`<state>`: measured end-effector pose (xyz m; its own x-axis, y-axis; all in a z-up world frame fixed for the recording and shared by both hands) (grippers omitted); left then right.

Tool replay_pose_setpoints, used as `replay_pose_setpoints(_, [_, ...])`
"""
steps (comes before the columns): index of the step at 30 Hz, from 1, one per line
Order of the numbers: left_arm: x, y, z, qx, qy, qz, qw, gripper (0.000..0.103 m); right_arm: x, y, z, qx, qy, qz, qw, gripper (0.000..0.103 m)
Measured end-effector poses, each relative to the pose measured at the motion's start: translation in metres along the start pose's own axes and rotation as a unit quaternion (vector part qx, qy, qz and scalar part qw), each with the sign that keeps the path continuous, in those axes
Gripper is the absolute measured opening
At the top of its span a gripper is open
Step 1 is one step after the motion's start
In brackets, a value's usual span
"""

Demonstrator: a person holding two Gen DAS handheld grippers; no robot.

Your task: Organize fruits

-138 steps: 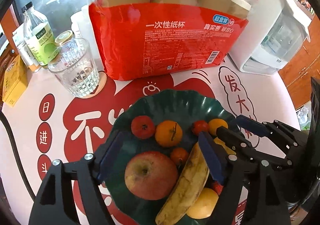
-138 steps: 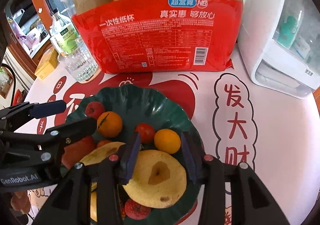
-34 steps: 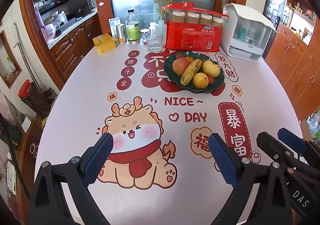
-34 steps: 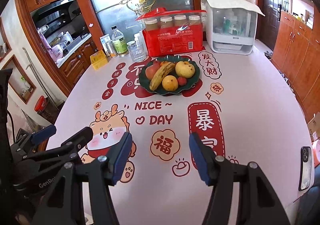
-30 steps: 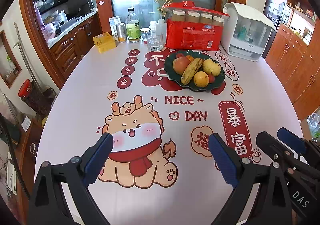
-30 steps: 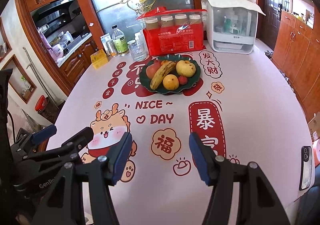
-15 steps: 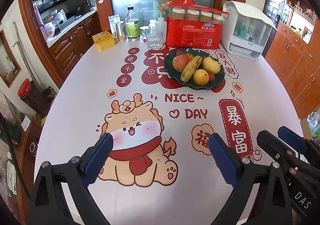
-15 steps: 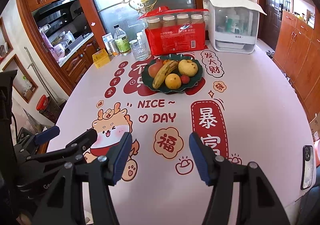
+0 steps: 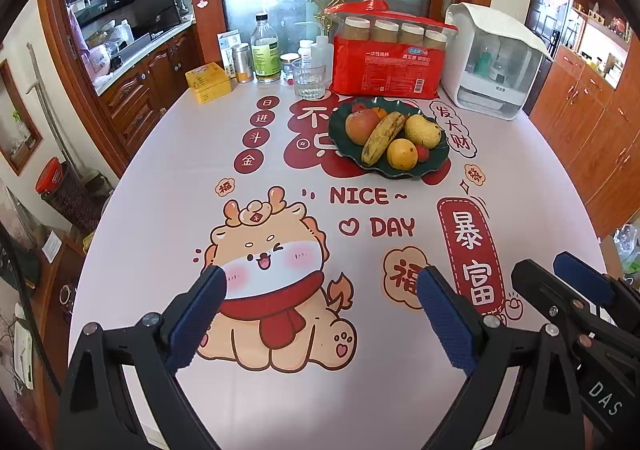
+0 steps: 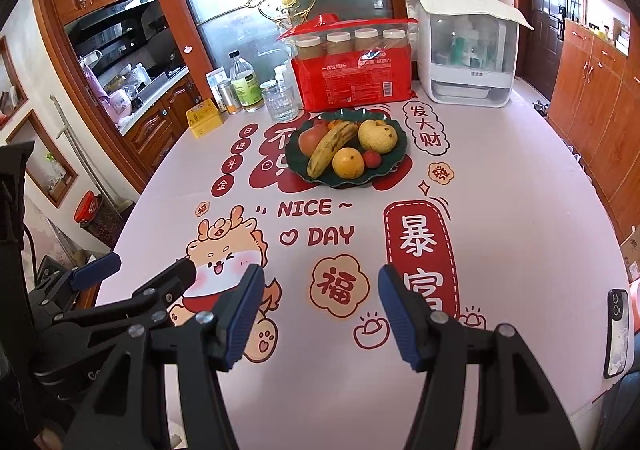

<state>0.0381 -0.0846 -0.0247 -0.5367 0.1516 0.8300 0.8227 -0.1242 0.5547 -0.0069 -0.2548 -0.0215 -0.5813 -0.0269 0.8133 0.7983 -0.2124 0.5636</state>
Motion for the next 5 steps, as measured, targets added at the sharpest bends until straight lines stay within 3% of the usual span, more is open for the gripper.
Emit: replay_pose_setpoints(5, [-0.0005,-0.0006,0.0004,-0.001,0.000,-0.001,1.0000,0.095,0.0006,0.0002,0.0013,0.000,0.000,0.000,1.000,0.060])
Point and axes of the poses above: each gripper's, at about its wrist camera, not at the fingertips, and x roughly against the way its jaws point, z to its left, y to its top, the point moved 3 cm from there along -x, roughly the way its jaws point, and after that the axes turned 4 degrees about -y, right-handed, at the moved point
